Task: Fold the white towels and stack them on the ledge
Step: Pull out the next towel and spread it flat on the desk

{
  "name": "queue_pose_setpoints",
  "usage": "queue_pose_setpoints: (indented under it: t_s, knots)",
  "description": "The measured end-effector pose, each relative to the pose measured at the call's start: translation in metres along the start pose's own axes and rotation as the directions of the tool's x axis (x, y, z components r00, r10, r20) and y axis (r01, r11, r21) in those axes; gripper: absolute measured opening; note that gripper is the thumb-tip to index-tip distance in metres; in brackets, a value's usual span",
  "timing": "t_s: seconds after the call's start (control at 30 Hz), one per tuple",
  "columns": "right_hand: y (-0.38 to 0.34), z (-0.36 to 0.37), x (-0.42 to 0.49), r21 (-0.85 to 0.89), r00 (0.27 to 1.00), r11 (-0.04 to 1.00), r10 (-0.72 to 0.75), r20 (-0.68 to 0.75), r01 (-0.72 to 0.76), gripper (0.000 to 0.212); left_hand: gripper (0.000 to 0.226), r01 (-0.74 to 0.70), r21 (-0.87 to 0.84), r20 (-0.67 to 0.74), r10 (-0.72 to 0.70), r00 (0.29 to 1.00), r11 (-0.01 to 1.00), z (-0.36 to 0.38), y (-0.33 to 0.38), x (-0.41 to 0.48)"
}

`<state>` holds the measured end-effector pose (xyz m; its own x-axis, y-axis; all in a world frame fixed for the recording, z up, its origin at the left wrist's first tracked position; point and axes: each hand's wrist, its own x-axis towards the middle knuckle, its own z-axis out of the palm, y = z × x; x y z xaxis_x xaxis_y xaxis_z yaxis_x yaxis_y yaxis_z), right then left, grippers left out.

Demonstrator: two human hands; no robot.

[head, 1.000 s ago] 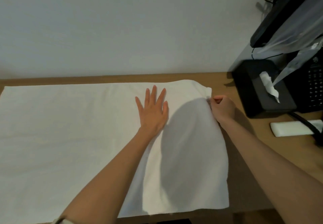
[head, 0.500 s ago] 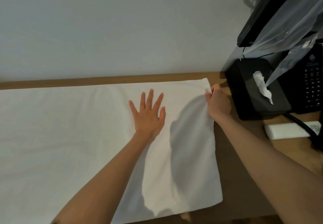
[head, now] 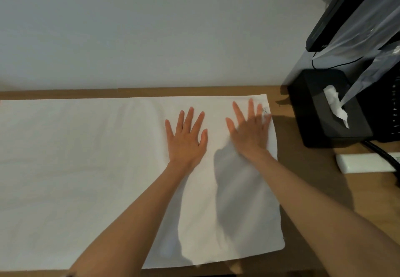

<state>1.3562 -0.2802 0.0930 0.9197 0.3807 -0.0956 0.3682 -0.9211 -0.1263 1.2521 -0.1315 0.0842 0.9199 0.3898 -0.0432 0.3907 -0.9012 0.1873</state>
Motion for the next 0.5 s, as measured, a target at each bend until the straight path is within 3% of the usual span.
queue_pose_setpoints:
  t_s: [0.13,0.27,0.5]
  knots:
    - [0.024,-0.009,0.002,0.051,0.999,0.998,0.022,0.029,-0.024,0.058,0.054,0.011,0.004,0.025,-0.011,1.0,1.0,-0.001,0.001,0.001]
    - [0.012,-0.021,0.0,-0.01,0.995,0.998,0.061,0.075,-0.06,0.056,0.053,-0.008,-0.079,0.096,0.016,0.995,0.997,-0.017,0.004,-0.002]
    - [-0.047,-0.017,-0.073,0.168,0.998,0.985,-0.042,0.043,0.035,0.055,0.052,-0.023,-0.17,-0.042,0.017,0.999,0.985,-0.031,0.001,-0.058]
